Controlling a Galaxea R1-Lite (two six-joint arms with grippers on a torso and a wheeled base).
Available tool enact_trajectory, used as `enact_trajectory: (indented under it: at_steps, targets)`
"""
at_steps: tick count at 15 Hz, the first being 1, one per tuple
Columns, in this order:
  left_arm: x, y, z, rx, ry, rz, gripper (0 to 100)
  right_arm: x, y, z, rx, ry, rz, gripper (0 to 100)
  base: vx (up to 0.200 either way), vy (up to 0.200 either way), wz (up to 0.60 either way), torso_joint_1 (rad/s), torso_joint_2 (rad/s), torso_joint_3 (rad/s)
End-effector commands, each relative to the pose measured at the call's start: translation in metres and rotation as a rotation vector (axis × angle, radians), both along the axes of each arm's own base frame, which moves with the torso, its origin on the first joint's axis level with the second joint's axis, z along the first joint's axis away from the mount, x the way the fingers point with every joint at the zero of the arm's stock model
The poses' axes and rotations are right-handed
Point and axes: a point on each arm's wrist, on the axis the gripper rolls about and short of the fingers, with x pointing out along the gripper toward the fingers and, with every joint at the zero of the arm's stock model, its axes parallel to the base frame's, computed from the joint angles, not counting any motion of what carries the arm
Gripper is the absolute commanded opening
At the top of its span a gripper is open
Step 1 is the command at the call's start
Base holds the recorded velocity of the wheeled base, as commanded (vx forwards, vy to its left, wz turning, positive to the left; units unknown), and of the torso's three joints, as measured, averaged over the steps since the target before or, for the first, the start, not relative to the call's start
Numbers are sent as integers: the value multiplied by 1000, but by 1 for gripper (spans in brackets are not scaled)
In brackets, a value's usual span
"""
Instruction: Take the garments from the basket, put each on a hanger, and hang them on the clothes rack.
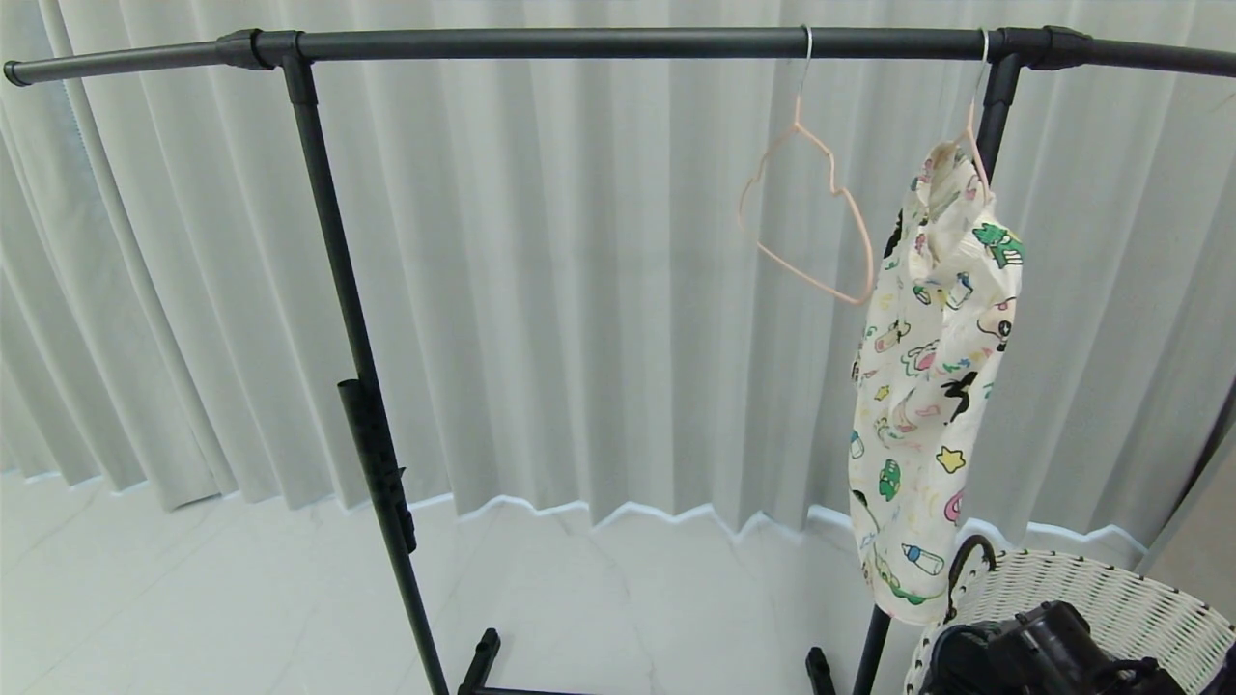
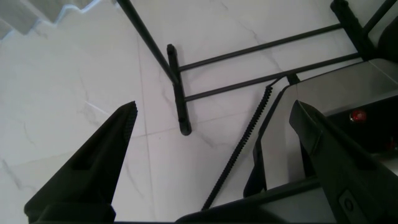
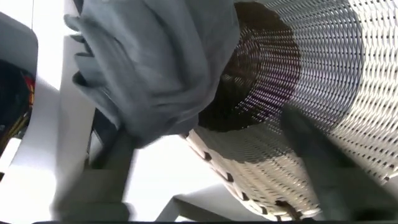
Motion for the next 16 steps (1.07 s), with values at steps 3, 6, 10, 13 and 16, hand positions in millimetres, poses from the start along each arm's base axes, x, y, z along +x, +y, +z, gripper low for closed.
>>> enact_trajectory:
  at_steps: [3, 6, 10, 13, 16]
  targets:
    - [-1, 0, 0, -7, -12, -5, 100, 9, 6, 10, 61, -64, -24, 0, 0, 0, 0, 0, 0, 0]
    - [-2, 1, 1, -14, -25, -7, 100, 30, 25, 37, 206, -204, -60, 0, 0, 0, 0, 0, 0, 0]
    - [-6, 1, 3, -52, -63, -39, 100, 55, 67, 91, 411, -332, -7, 0, 0, 0, 0, 0, 0, 0]
    - [-7, 0, 3, -74, -64, -83, 100, 61, 94, 124, 542, -358, 12, 0, 0, 0, 0, 0, 0, 0]
    - [7, -9, 52, -198, -194, -207, 100, 56, 111, 163, 681, -375, 45, 0, 0, 0, 0, 0, 0, 0]
